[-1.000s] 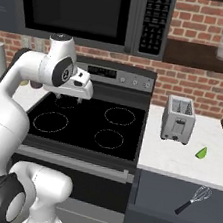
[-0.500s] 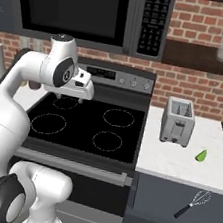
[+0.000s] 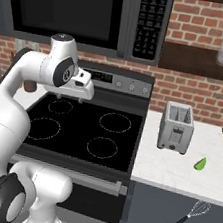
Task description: Pick the whisk from the drawer and place it on the counter.
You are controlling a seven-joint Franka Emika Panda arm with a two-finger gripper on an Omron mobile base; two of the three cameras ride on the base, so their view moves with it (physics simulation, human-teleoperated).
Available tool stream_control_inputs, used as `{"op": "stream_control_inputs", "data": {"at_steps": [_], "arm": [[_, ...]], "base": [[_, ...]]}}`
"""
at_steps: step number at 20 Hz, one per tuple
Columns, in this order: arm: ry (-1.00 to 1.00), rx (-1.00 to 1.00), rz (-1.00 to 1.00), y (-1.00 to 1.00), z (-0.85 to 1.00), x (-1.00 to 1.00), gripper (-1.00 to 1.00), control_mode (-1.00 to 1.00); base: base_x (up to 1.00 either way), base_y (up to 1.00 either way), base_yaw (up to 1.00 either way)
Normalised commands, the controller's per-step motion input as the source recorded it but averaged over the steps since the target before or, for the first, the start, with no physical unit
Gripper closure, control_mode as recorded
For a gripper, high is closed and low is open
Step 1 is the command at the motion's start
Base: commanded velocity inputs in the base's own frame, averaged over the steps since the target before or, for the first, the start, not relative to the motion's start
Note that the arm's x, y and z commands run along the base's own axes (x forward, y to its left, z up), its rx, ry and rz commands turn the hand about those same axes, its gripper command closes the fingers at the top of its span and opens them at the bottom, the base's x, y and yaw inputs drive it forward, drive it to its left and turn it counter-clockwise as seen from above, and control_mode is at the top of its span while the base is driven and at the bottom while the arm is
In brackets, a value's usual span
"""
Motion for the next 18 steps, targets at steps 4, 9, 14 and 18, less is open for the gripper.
{"op": "stream_control_inputs", "data": {"at_steps": [4, 9, 14, 18], "arm": [[0.00, 0.00, 0.00, 0.00, 0.00, 0.00, -1.00, 1.00], [0.00, 0.00, 0.00, 0.00, 0.00, 0.00, -1.00, 1.00], [0.00, 0.00, 0.00, 0.00, 0.00, 0.00, -1.00, 1.00], [0.00, 0.00, 0.00, 0.00, 0.00, 0.00, -1.00, 1.00]], "base": [[0.12, -0.34, 0.05], [0.00, -0.03, 0.01], [0.00, 0.00, 0.00], [0.00, 0.00, 0.00]]}}
